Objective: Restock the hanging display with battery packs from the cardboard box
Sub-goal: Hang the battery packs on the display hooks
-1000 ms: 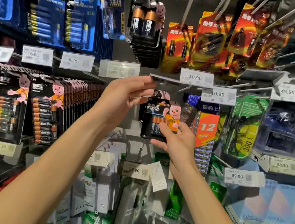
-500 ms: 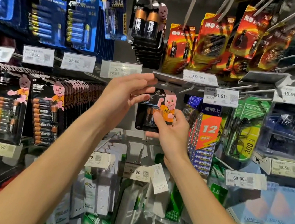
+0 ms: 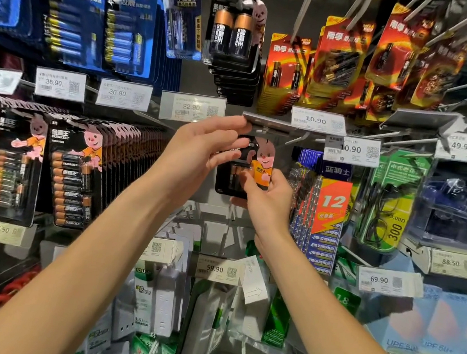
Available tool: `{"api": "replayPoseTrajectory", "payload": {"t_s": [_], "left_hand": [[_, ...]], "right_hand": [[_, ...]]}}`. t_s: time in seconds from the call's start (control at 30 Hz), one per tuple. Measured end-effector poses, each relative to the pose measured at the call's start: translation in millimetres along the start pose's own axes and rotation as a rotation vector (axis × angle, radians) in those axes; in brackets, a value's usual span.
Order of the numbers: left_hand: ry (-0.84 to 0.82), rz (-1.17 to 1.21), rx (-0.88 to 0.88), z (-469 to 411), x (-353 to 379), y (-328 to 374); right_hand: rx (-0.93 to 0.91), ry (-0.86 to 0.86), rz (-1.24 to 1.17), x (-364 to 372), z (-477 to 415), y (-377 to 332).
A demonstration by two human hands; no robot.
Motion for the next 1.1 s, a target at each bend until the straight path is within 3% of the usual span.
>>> {"api": "replayPoseTrajectory", "payload": {"t_s": [0.23,0.57,0.83,1.1], "left_hand": [[-0.002,-0.009,-0.007,2,-3,-4],[-0.004,-0.019,-0.026,3,-1,-9],[0.001,-0.005,-0.043,5,-2,-13],[-0.009,0.020,-0.068,7,-1,-13]], "right_hand": [[-0.073,0.061,0.042,-8,2,-1],[0.063,0.136,0.079,-15,-8,18],[0.231,0.190,-0.022,-4,-30,47],[0.268,0.239,-0.055,0,-38,53]]}}
Point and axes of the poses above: each hand's wrist, its own z-axis away from the middle knuckle, its own x-axis out of the palm, y = z × x, the point moved 9 cm from there along -z, towards the middle knuckle, and after that the axes turned 5 degrees about -z, right-handed, at the moved point
